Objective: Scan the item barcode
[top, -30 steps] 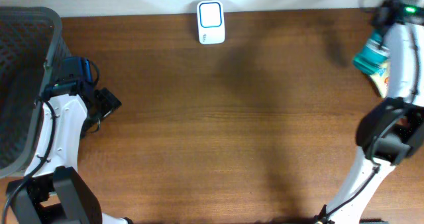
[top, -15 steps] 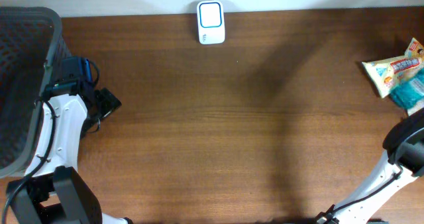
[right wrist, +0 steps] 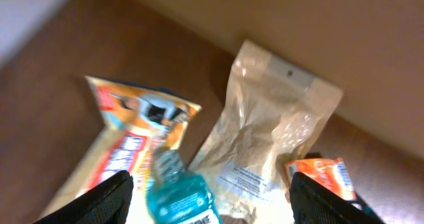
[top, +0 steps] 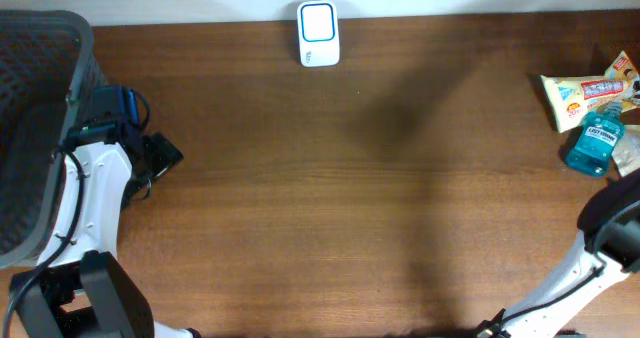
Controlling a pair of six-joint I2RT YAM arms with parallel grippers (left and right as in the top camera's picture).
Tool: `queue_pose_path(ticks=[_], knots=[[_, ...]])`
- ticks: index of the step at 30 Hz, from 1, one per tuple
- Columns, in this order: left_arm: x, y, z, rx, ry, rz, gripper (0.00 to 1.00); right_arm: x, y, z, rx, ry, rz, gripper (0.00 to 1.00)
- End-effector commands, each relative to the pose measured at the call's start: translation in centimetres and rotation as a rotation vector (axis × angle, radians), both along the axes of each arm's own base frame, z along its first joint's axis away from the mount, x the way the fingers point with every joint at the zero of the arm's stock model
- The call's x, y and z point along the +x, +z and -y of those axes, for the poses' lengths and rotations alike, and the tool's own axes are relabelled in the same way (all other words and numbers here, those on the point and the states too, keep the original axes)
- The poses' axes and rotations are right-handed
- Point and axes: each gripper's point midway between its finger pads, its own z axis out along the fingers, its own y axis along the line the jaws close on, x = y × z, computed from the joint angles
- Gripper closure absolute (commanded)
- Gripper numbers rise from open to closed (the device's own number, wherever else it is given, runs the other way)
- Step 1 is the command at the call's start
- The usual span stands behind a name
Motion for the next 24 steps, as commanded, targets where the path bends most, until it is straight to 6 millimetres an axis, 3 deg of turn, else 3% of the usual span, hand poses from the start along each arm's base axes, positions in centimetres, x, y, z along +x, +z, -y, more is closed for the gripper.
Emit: queue_pose_path(ticks=[1,4,6,9,12,15,19,24], knots=[[-0.2,-0.3,-0.3,0.002,0.011,-0.010,0.01,-1.9,12.9,-5.1,-0.110,0.061,0.191,0.24],[-0.2,-0.3,-0.3,0.002,0.011,-0.010,0.01,-4.3,16.9,-10.5,-0.092,0.129,0.218,0.24],[-0.2,-0.3,-0.3,0.002,0.011,-0.010,0.01,-6.3,18.6,-14.7,-0.074,0.191,0.203,0.24],[-0.2,-0.3,-0.3,0.002,0.011,-0.010,0.01,-8.0,19.1,-20.3,-0.039,0.303,0.151,0.25],[-0.2,-0.3,-0.3,0.002,0.011,-0.010,0.01,-8.7,18.9,-24.6,-0.036,0.410,0.093,0.25],[-0.2,-0.3,-0.3,0.002,0.011,-0.010,0.01,-10.0,18.6,-27.0,-0.084,0.448,0.015,0.25],[-0.2,-0.3,-0.3,0.002,0.011,-0.010,0.01,-11.7,18.5,-28.6,-0.124,0.481,-0.032,0.25],[-0.2,-0.3,-0.3,0.002,0.011,-0.010,0.01,-15.4,18.4,-29.8,-0.126,0.520,-0.009,0.25]])
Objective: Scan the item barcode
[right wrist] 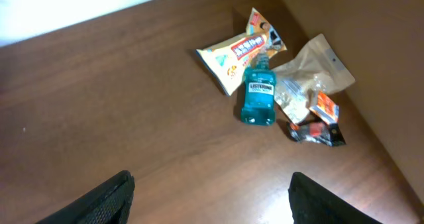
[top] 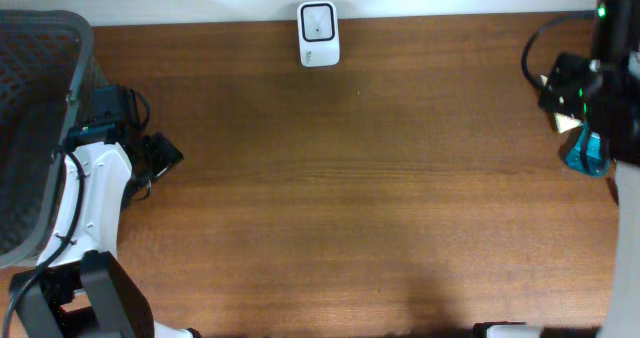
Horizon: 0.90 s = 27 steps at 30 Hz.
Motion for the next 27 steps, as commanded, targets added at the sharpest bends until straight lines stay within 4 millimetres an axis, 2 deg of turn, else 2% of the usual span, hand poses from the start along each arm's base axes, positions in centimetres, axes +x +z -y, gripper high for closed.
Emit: queue_pose_path(ticks=[1,4,5,6,10,12,14,22,27], knots=[[-0.2,-0.3,-0.3,0.002,0.011,-0.009,0.01,-3.6,0.7,-0.2,-0.023,0.001,0.050,0.25],[-0.2,-0.3,-0.3,0.002,0.011,-0.009,0.01,-4.9,-0.6,-1.7,0.025,0.064,0.081,0.21],[-0.2,-0.3,-0.3,0.002,0.011,-0.009,0.01,-5.2,-1.2,-2.7,0.062,0.104,0.095,0.14],[-0.2,-0.3,-0.3,0.002,0.011,-0.009,0.01,-5.7,-2.2,-3.5,0.100,0.137,0.082,0.01],[-0.2,-0.3,-0.3,0.002,0.011,-0.009,0.01,-7.8,-5.3,-4.6,0.159,0.173,-0.013,0.01],[-0.2,-0.3,-0.3,0.002,0.011,-0.009,0.01,-9.5,-7.4,-6.1,0.244,0.212,-0.126,0.01],[-0.2,-0.3,-0.3,0.002,0.011,-0.009,0.01,-10.3,-8.5,-6.3,0.260,0.210,-0.200,0.01],[-0.2,-0.3,-0.3,0.002,0.011,-0.009,0.01,-9.6,-10.3,-6.3,0.267,0.197,-0.316,0.01],[-0.2,-0.3,-0.3,0.002,0.011,-0.009,0.01,-9.1,-11.4,-7.2,0.314,0.212,-0.371,0.01]])
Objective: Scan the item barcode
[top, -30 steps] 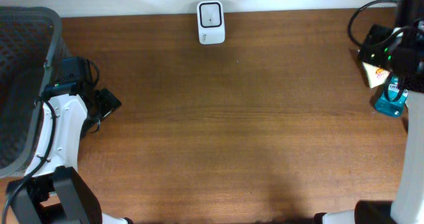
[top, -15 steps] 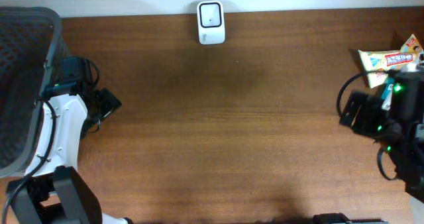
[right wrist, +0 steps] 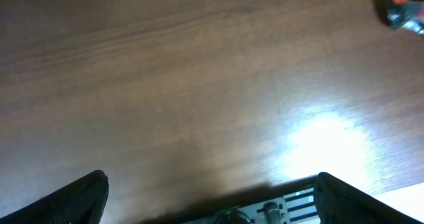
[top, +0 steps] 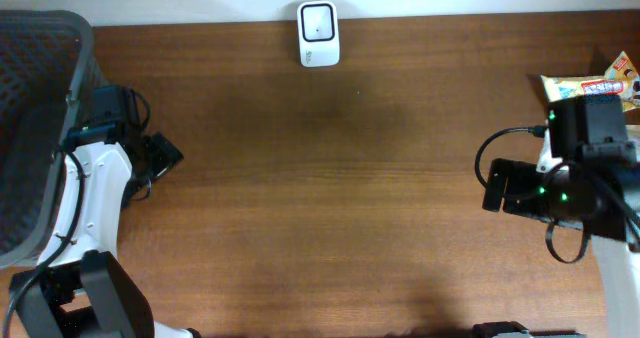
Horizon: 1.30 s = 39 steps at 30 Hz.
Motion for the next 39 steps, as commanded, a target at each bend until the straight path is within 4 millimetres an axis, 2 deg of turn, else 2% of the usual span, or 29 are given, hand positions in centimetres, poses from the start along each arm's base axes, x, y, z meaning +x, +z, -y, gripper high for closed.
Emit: queue_pose_path(ticks=[1,4,7,15,20,23,30,39], knots=[[-0.2,-0.3,-0.3,0.002,0.011,-0.009,0.01,0.8,-0.5,-1.0,0.044,0.018,-0.005,0.01],[-0.2,-0.3,-0.3,0.002,0.011,-0.009,0.01,1.5,-0.6,-1.0,0.047,0.020,0.058,0.01],[-0.2,-0.3,-0.3,0.002,0.011,-0.009,0.01,1.2,-1.5,-1.0,0.050,0.022,0.135,0.01],[-0.2,-0.3,-0.3,0.002,0.011,-0.009,0.01,0.3,-6.5,-1.9,0.102,0.055,0.412,0.01],[-0.2,-0.3,-0.3,0.002,0.011,-0.009,0.01,1.7,-9.8,-3.3,0.148,0.135,0.600,0.01],[-0.2,-0.3,-0.3,0.002,0.011,-0.009,0.01,2.5,-10.4,-4.2,0.158,0.217,0.734,0.01],[-0.2,-0.3,-0.3,0.002,0.011,-0.009,0.01,3.1,-10.8,-4.2,0.134,0.236,1.048,0.01],[-0.2,-0.3,-0.3,0.002,0.011,-0.009,0.01,2.9,-10.7,-3.6,0.101,0.217,1.191,0.02]])
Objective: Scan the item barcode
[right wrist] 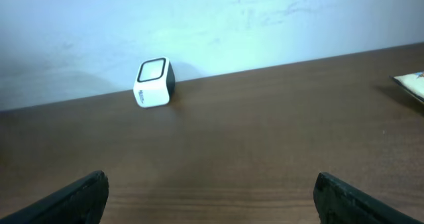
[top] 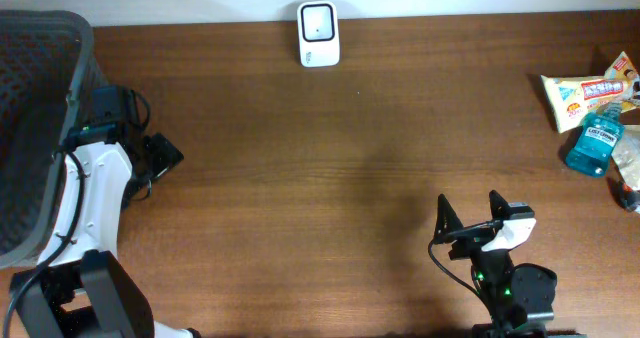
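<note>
The white barcode scanner (top: 318, 33) stands at the table's back edge; in the right wrist view the scanner (right wrist: 154, 82) is far ahead against the wall. A snack packet (top: 585, 90), a blue mouthwash bottle (top: 597, 138) and a clear bag (top: 630, 156) lie at the far right. My right gripper (top: 470, 216) is low near the front edge, open and empty, its fingertips (right wrist: 79, 197) wide apart, well away from every item. My left gripper (top: 162, 153) rests beside the basket; its jaws show only as a dark mass.
A dark mesh basket (top: 35, 128) fills the left end of the table. The brown wooden table (top: 330, 178) stretches between the arms. Only an edge of the snack packet (right wrist: 412, 83) shows in the right wrist view.
My right arm was over the table's right side with its camera pointing down at bare wood. Now the gripper is lower and nearer the front edge, facing the scanner. The left arm has not moved.
The right wrist first looked closely at the packets and the mouthwash bottle, then at the same pile from farther off, then down at bare table. Now it faces the scanner from the front. The items lie where they were, and the gripper stayed open throughout.
</note>
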Controlling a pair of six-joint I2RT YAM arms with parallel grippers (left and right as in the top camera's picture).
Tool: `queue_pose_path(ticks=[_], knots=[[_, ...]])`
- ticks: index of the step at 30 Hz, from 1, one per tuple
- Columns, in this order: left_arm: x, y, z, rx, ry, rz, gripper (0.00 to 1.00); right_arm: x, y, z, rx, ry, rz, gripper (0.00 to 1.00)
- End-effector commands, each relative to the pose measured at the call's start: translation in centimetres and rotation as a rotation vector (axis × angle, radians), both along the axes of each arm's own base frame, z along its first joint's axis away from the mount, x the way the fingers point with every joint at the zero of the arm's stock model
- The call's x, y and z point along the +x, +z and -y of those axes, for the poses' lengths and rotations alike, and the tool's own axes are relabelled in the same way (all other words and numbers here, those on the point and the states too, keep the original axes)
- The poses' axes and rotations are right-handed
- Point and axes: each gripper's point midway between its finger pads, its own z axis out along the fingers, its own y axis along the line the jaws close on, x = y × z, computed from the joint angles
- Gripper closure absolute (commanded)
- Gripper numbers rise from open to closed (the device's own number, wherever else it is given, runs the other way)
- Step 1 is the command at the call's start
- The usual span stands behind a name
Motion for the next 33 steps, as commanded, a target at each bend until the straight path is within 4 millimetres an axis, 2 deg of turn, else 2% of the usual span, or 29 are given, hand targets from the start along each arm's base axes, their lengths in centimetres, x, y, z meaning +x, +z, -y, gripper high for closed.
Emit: queue_pose_path(ticks=[1,18,21,24,33], knots=[[-0.2,-0.2,-0.3,0.002,0.011,-0.007,0.01,-0.1,0.6,0.4,-0.011,-0.024,0.047,0.01],[-0.2,-0.2,-0.3,0.002,0.011,-0.007,0.01,0.1,1.4,0.5,-0.060,-0.033,0.117,0.01],[-0.2,-0.2,-0.3,0.002,0.011,-0.007,0.01,0.1,1.0,0.5,-0.088,-0.030,0.106,0.01],[-0.2,-0.2,-0.3,0.002,0.010,-0.007,0.01,0.0,-0.9,0.6,-0.122,-0.028,0.029,0.02],[-0.2,-0.2,-0.3,0.002,0.011,-0.007,0.01,0.1,-0.8,0.6,-0.148,-0.028,0.036,0.01]])
